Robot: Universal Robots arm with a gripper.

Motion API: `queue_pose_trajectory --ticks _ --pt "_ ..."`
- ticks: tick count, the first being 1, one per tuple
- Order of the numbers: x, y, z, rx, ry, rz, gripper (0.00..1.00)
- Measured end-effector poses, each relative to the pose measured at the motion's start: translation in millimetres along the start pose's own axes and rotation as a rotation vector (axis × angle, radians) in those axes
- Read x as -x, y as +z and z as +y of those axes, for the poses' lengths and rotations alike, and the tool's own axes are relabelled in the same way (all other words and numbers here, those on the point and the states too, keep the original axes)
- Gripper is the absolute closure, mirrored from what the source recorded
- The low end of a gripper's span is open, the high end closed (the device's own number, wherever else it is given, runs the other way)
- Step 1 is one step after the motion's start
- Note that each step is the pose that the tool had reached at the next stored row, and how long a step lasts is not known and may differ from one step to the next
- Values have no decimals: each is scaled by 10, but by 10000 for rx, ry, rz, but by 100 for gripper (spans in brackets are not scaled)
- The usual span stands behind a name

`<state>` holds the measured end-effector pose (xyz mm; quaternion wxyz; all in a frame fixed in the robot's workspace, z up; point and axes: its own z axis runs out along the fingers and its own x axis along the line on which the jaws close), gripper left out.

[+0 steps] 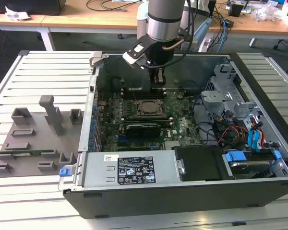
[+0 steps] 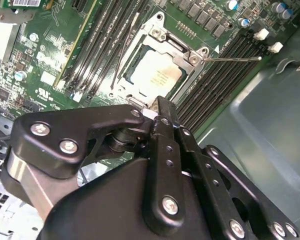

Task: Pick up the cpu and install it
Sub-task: 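Install the first cpu locking lever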

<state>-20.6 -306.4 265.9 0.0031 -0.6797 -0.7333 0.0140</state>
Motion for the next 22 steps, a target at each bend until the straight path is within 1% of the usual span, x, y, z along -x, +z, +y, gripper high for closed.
queue_pose_trajectory --ticks 2,3,4,7,8,12,14,16,19,22 --pt "0 0 0 10 -679 -17 89" --pt "0 0 0 14 -924 -23 89" --pt "0 0 0 19 -1263 -31 89" --pt "0 0 0 25 -1732 -43 89" --pt "0 0 0 29 -1987 -49 89" --pt "0 0 0 37 -2526 -62 89" --pt "0 0 0 45 -3076 -76 89" --pt "0 0 0 47 -3236 -80 89" --pt "0 0 0 54 -3696 -91 89" --pt "0 0 0 59 -4058 -100 89"
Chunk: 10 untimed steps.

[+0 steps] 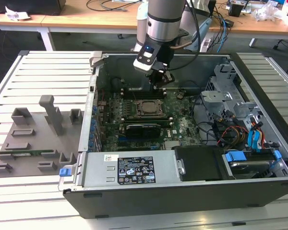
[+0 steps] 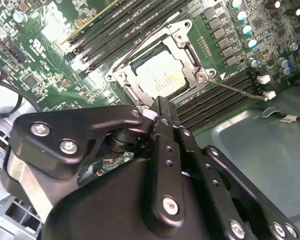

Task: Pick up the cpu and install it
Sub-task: 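Install the first cpu locking lever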

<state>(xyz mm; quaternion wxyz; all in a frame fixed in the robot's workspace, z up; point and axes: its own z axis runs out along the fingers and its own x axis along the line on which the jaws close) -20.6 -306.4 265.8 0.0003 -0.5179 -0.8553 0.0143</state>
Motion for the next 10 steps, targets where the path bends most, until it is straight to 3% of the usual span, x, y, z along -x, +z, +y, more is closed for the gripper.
queue_pose_trajectory --ticks 10 --pt "0 0 0 11 -790 -20 89"
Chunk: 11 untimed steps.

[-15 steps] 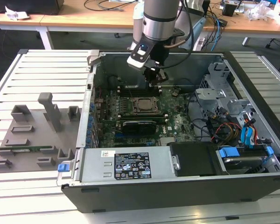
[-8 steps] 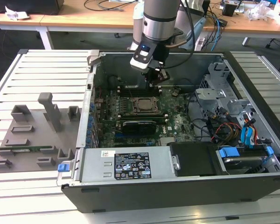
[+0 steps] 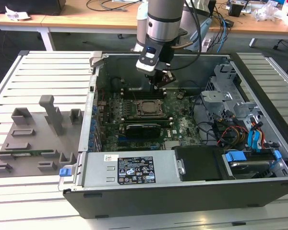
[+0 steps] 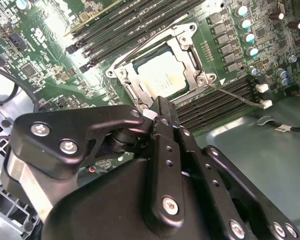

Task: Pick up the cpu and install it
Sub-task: 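Install the first cpu locking lever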

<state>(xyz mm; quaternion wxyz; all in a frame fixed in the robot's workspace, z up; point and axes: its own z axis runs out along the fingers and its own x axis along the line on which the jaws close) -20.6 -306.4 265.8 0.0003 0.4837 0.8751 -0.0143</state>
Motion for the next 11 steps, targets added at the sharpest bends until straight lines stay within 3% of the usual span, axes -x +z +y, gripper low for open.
queue_pose_trajectory --ticks 11 --pt "1 0 5 9 -561 -14 89"
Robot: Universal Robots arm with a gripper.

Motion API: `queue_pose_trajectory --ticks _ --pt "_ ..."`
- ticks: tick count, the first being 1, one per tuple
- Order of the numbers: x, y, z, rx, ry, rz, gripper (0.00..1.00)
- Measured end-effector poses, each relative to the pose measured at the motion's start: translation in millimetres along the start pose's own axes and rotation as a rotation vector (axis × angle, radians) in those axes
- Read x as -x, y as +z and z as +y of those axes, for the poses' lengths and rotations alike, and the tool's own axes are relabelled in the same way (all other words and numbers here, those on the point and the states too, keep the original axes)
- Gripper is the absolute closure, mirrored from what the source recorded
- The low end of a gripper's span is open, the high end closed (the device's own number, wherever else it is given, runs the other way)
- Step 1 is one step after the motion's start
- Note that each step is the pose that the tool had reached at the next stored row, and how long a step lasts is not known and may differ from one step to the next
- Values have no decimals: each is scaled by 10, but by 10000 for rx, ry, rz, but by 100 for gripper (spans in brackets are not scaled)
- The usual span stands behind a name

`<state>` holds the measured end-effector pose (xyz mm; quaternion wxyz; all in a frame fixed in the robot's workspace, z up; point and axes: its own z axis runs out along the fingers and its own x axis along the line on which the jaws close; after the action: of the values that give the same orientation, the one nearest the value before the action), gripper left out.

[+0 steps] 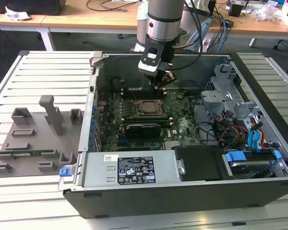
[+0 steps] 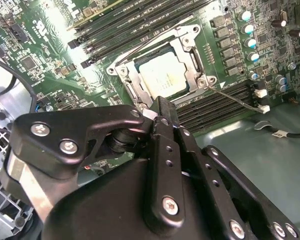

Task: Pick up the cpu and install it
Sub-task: 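Install the first cpu locking lever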

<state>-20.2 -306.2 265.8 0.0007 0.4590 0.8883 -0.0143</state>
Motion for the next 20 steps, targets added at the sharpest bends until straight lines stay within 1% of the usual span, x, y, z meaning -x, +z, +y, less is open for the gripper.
queue_pose_trajectory --ticks 9,13,20 --pt "1 0 2 5 -423 -11 89" --pt "1 0 2 12 -892 -22 89" --pt "1 0 2 17 -1193 -30 89"
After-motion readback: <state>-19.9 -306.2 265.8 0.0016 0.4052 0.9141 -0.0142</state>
